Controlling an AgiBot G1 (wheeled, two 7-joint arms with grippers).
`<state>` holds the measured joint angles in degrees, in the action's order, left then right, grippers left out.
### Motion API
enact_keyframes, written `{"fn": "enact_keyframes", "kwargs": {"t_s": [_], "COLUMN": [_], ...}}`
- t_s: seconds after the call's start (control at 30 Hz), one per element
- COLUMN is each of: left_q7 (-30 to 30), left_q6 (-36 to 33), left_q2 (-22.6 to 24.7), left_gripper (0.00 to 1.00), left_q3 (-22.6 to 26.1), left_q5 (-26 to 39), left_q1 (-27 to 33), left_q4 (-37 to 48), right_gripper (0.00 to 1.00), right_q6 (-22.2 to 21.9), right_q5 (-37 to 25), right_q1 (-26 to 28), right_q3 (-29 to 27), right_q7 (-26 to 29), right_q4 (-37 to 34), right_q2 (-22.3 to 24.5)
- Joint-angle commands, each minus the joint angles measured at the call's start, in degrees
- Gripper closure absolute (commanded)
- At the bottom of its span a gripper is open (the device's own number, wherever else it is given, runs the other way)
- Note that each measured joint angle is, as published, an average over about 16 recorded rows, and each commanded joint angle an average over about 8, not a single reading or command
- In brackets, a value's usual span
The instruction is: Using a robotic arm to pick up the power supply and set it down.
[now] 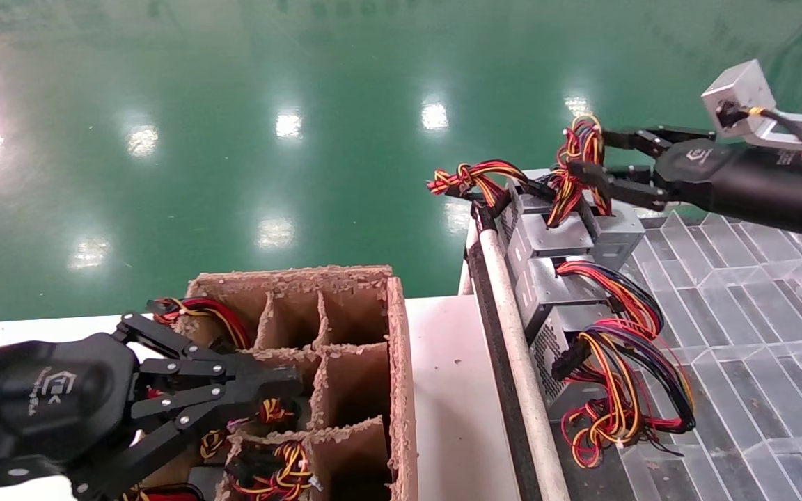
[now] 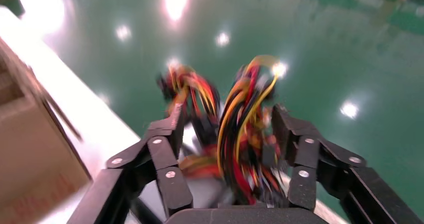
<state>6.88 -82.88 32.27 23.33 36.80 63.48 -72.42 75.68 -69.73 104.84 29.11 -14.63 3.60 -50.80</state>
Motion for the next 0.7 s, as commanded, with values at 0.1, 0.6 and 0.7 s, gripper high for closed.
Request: {"fn": "enact_keyframes", "kwargs": {"t_s": [0.1, 0.6, 0.7], "left_q7": [0.0, 0.0, 0.0], "left_q6": [0.0, 0.0, 0.0], "left_q2": [0.0, 0.0, 0.0], "left_gripper": [1.00, 1.00, 1.00], "left_q3": [0.0, 0.0, 0.0], "left_q5": [0.0, 0.0, 0.0], "left_q1": [0.0, 0.0, 0.0], "left_q4": [0.0, 0.0, 0.0], "right_gripper": [0.00, 0.00, 0.00], "right_q6": [-0.3, 2.2, 2.3], "right_q5": [-2.5, -1.3, -0.2], "right_q1": [1.9, 1.9, -0.2], "right_q3": [1.7, 1.1, 0.6], "right_q7": [-0.3, -3.1, -1.6], "right_q4": [0.6, 6.5, 9.6], "right_q2": [0.1, 0.8, 1.7]}}
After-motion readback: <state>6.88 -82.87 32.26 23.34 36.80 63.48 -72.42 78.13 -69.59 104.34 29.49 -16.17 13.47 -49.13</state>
